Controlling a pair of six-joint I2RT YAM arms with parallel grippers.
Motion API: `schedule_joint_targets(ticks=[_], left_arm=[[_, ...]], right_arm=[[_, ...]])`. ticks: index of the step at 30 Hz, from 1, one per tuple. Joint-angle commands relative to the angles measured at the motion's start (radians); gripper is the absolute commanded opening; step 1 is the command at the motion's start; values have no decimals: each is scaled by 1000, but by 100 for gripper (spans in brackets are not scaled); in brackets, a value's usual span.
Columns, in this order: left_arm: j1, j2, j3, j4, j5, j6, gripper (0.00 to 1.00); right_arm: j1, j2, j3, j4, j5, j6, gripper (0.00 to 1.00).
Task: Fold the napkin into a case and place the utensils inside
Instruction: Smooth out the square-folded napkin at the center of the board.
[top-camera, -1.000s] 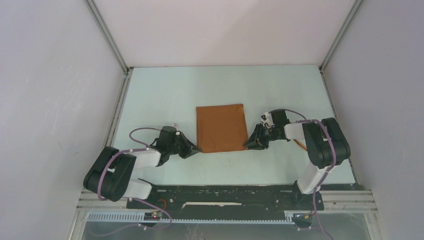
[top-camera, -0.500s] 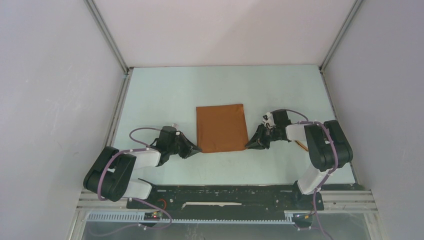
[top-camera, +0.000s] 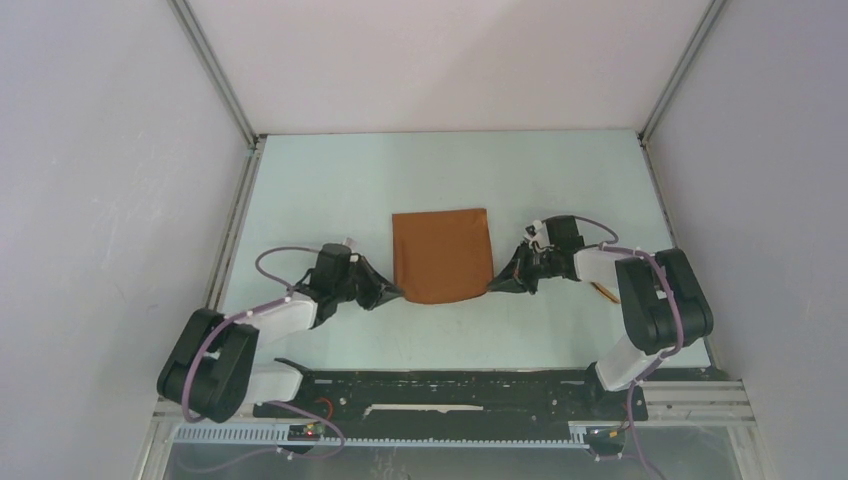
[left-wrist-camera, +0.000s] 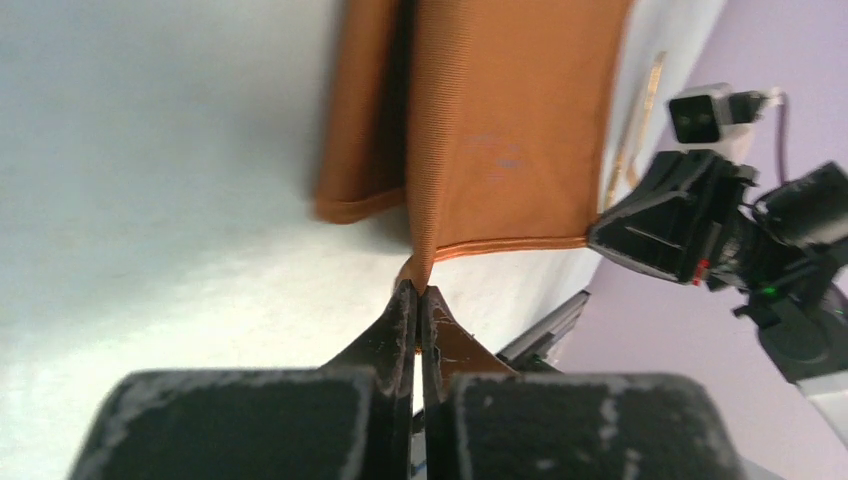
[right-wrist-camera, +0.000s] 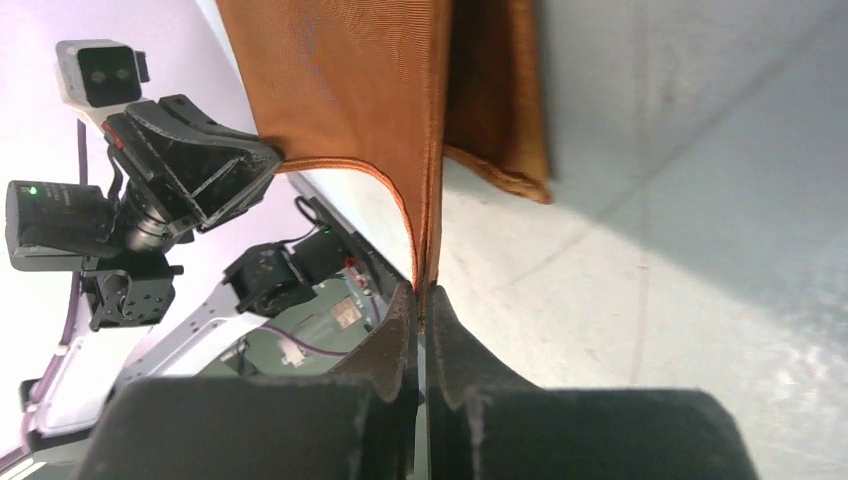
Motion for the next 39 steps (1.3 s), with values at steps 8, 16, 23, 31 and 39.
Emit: schedule_joint_targets(ticks=[8, 16, 23, 31, 39], left_arm=[[147, 69, 464, -218, 27, 138, 0], [227, 411, 876, -238, 34, 198, 0], [238, 548, 1096, -184, 88, 230, 0], [239, 647, 1223, -148, 159, 215, 0], [248, 651, 1267, -158, 177, 243, 0]], right_arm=[[-19, 126, 421, 24, -64, 98, 0], [-41, 442, 947, 19, -78, 133, 0], [-53, 586, 1233, 0, -89, 158, 0], [-55, 680, 1421, -43, -107, 175, 0], [-57, 712, 1493, -98, -117, 150, 0]])
